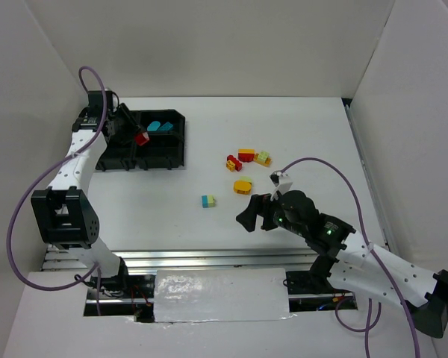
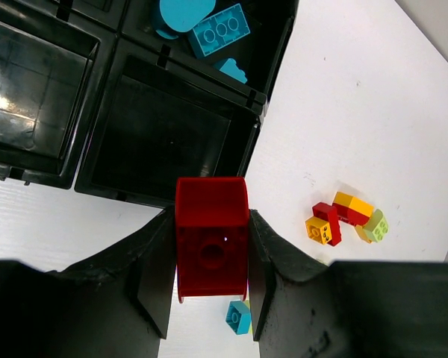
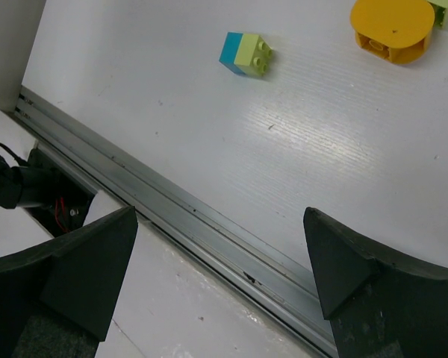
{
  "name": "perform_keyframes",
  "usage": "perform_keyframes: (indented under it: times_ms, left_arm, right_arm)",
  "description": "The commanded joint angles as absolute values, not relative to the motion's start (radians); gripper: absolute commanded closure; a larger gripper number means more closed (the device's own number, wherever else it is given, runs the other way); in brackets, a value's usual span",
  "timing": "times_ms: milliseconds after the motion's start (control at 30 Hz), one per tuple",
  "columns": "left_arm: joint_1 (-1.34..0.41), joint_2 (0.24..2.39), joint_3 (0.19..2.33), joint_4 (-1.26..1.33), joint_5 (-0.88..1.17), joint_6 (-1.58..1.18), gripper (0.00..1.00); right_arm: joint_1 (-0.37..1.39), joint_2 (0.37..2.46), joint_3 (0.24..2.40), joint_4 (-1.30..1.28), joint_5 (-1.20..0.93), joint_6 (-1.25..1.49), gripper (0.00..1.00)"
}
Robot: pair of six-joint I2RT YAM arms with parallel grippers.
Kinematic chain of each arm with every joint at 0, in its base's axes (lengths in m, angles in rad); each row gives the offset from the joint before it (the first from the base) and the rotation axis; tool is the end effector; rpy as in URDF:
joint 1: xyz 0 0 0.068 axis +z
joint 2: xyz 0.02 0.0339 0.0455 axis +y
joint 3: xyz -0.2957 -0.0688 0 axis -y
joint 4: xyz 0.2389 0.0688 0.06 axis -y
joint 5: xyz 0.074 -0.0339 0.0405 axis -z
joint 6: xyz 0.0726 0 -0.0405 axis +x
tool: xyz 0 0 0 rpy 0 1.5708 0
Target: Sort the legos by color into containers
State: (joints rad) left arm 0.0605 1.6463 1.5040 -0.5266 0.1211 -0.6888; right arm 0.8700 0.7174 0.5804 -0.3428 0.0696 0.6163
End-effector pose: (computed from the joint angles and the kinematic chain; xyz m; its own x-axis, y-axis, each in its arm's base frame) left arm 0.4017 0.0155 0.3433 -0.4998 -0.6624 -0.5580 -0.3667 0.7455 -0.5565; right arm 0.1147 0.1282 0.2671 -0.6606 0.1112 -0.7424 -0.4177 0.7673 0.4866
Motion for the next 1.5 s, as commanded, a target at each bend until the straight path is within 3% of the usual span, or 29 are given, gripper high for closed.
perform_keyframes:
  times_ms: [0,1467]
  left_arm:
    - [0.057,1.647,1.531,-0.494,0.140,-0.704,1.00]
    - [0.048,1.684,1.531,-0.433,0.186,-0.718,1.00]
  right_arm:
    - [0.867,0.703,0.603,-0.353,0.081,0.611,0.00]
    - [0.867,0.706,0.591,-0.351,0.087,0.617,0.00]
